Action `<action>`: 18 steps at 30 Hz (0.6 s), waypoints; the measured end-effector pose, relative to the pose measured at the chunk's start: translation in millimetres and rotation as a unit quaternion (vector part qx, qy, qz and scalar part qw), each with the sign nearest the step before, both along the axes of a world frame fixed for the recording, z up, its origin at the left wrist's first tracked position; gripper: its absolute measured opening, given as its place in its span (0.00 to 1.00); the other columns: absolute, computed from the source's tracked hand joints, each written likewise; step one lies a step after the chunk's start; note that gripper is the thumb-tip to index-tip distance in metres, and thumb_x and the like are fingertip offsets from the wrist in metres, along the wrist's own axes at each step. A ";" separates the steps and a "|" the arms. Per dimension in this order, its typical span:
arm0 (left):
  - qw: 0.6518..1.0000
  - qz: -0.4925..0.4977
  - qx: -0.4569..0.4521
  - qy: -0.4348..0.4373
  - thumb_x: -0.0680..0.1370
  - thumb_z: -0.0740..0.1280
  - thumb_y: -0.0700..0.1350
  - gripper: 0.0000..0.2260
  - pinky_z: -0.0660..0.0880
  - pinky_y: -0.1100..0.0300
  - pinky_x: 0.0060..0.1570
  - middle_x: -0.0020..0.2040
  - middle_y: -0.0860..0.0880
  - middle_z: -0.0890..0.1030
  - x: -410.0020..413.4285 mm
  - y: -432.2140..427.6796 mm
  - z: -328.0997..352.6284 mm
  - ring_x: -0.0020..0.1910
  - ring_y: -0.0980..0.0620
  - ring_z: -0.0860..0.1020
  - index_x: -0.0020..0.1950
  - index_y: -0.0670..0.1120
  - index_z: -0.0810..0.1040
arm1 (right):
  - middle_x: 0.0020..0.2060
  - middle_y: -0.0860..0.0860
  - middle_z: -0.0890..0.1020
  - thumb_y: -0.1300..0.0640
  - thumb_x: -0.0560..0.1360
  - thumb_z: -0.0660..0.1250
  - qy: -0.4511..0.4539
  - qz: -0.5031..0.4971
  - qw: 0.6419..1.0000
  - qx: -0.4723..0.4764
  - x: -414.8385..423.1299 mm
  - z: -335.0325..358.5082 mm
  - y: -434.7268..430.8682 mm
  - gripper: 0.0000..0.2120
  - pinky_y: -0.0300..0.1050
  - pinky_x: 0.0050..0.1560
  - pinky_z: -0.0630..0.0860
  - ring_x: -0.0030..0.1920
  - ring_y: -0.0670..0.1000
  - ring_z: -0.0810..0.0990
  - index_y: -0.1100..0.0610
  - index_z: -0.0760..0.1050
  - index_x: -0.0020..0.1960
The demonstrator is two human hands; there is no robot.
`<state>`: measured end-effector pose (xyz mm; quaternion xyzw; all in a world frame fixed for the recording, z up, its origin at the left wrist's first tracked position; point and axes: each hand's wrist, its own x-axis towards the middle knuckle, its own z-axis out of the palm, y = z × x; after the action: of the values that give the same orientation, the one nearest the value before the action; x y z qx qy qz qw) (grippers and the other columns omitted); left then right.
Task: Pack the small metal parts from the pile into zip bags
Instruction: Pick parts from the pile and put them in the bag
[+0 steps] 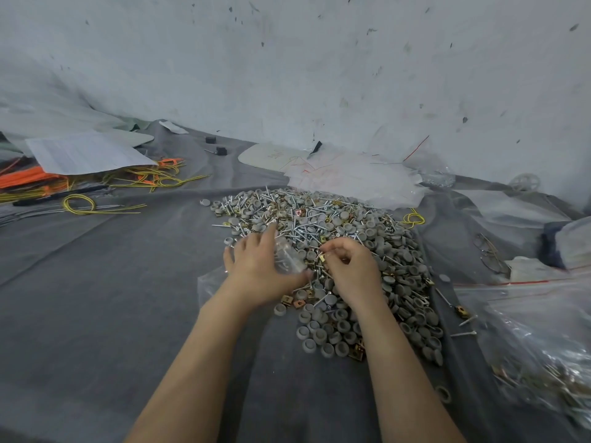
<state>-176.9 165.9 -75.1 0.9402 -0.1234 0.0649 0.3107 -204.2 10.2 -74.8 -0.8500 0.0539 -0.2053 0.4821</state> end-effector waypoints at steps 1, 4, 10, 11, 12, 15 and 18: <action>0.994 -0.014 -0.107 -0.019 0.67 0.72 0.64 0.47 0.57 0.44 0.72 0.74 0.47 0.63 -2.5 1.0 7.1 0.72 0.46 0.62 0.78 0.51 0.52 | 0.38 0.41 0.77 0.62 0.78 0.63 -0.003 -0.004 1.000 0.008 0.2 0.4 -0.3 0.09 0.27 0.27 0.67 0.30 0.43 0.73 0.49 0.76 0.47; 0.923 -0.045 -0.383 -0.009 0.65 0.74 0.64 0.41 0.69 0.55 0.62 0.70 0.52 0.70 -13.2 8.8 35.6 0.66 0.53 0.70 0.73 0.56 0.61 | 0.37 0.43 0.76 0.62 0.78 0.62 -0.008 -0.009 0.999 0.030 0.7 1.9 -0.5 0.09 0.28 0.27 0.67 0.31 0.46 0.72 0.49 0.76 0.46; 0.679 -0.149 -0.709 0.115 0.70 0.67 0.50 0.27 0.76 0.57 0.56 0.56 0.49 0.81 -18.6 15.0 69.0 0.55 0.52 0.80 0.68 0.44 0.71 | 0.36 0.43 0.75 0.62 0.78 0.62 -0.003 -0.002 0.999 0.051 -0.4 2.2 0.1 0.10 0.29 0.24 0.65 0.29 0.45 0.70 0.49 0.76 0.46; 0.648 -0.166 -0.731 0.137 0.70 0.70 0.50 0.25 0.76 0.56 0.56 0.54 0.49 0.81 -19.6 15.7 69.9 0.54 0.51 0.80 0.65 0.44 0.74 | 0.35 0.43 0.75 0.62 0.78 0.62 -0.005 -0.001 0.999 0.052 -0.6 2.1 0.2 0.10 0.30 0.24 0.64 0.29 0.45 0.69 0.49 0.76 0.46; 0.618 -0.188 -0.748 0.155 0.67 0.74 0.51 0.24 0.75 0.55 0.57 0.53 0.49 0.82 -19.8 17.0 69.2 0.55 0.51 0.80 0.61 0.44 0.77 | 0.35 0.44 0.75 0.62 0.78 0.62 -0.008 0.000 0.999 0.051 -0.2 1.3 -0.1 0.09 0.30 0.24 0.64 0.29 0.46 0.69 0.50 0.76 0.46; 0.511 -0.251 -0.800 0.189 0.59 0.80 0.50 0.30 0.70 0.50 0.65 0.55 0.48 0.80 -19.1 18.6 65.5 0.57 0.49 0.79 0.59 0.44 0.77 | 0.37 0.44 0.75 0.61 0.78 0.63 0.002 0.003 0.999 0.041 0.1 1.8 -0.1 0.07 0.32 0.24 0.64 0.29 0.46 0.70 0.52 0.77 0.48; 0.445 -0.297 -0.821 0.201 0.62 0.79 0.49 0.31 0.69 0.48 0.65 0.57 0.48 0.79 -18.3 18.3 63.0 0.56 0.49 0.79 0.62 0.44 0.74 | 0.35 0.43 0.76 0.61 0.79 0.62 0.021 0.003 0.999 0.031 -0.8 4.7 1.4 0.11 0.30 0.24 0.64 0.28 0.43 0.70 0.46 0.76 0.43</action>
<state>-195.2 184.2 -12.1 0.1395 -0.2186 -0.1509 0.9539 -205.0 11.6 -70.1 -0.8390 0.0676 -0.1841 0.5076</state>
